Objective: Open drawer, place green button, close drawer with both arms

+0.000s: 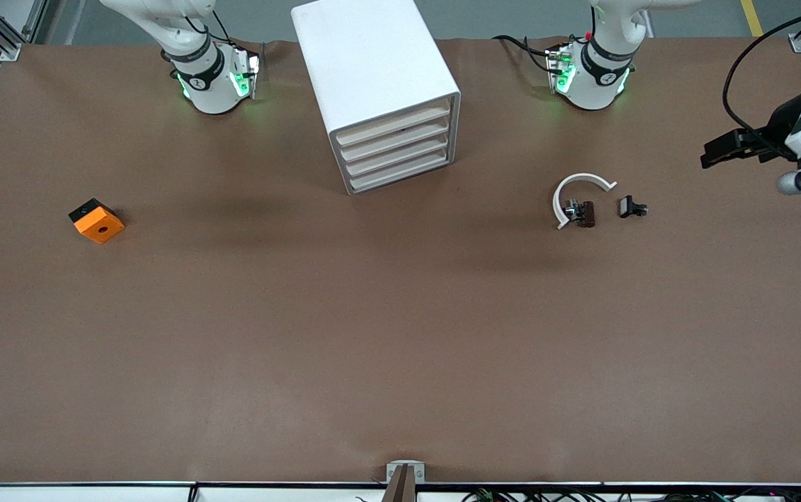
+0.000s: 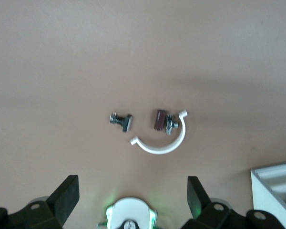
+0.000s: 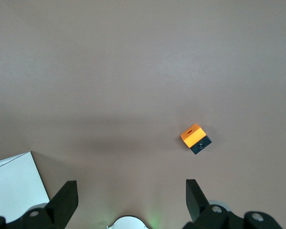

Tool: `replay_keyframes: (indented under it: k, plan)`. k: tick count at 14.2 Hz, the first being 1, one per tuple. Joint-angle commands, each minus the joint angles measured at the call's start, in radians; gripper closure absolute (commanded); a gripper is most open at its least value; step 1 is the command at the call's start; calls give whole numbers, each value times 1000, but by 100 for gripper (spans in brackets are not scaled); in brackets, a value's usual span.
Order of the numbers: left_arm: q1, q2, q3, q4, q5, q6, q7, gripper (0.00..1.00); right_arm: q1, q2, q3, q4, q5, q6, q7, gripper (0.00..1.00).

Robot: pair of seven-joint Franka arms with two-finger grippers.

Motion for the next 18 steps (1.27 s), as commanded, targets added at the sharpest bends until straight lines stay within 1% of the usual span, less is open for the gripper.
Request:
replay_keyframes:
  k: [1, 3, 5, 6, 7, 8, 10, 12, 15, 18]
  plan:
    - [9, -136, -1, -148, -8, 109, 16, 0, -10, -26, 10, -25, 17, 2, 42, 0]
    - [12, -127, -1, -107, -5, 112, 22, 0, -8, -26, 13, -25, 17, 3, 79, 0]
    - [10, -84, -4, -40, 1, 121, 45, 0, -8, -26, 14, -26, 17, 5, 80, 0]
    - [13, -63, -15, -3, 4, 121, 57, 0, -5, -26, 16, -26, 17, 5, 80, 0]
    - [44, -47, -42, 28, 9, 121, 65, 0, -5, -26, 16, -26, 17, 5, 80, 0]
    - [80, -37, -88, 55, 7, 121, 67, 0, -4, -26, 19, -26, 17, 5, 81, 0]
    - [58, -23, -89, 95, 7, 115, 61, 0, -1, -26, 20, -26, 12, 6, 81, 0]
    - [35, -17, -75, 97, 6, 101, 44, 0, 3, -26, 20, -26, 8, 3, 81, 0]
    - [44, -17, -75, 99, -1, 100, 44, 0, 1, -26, 20, -26, 6, 6, 78, 0]
    - [48, -20, -73, 100, -4, 65, 45, 0, 1, -29, 20, -29, 5, 2, 81, 0]
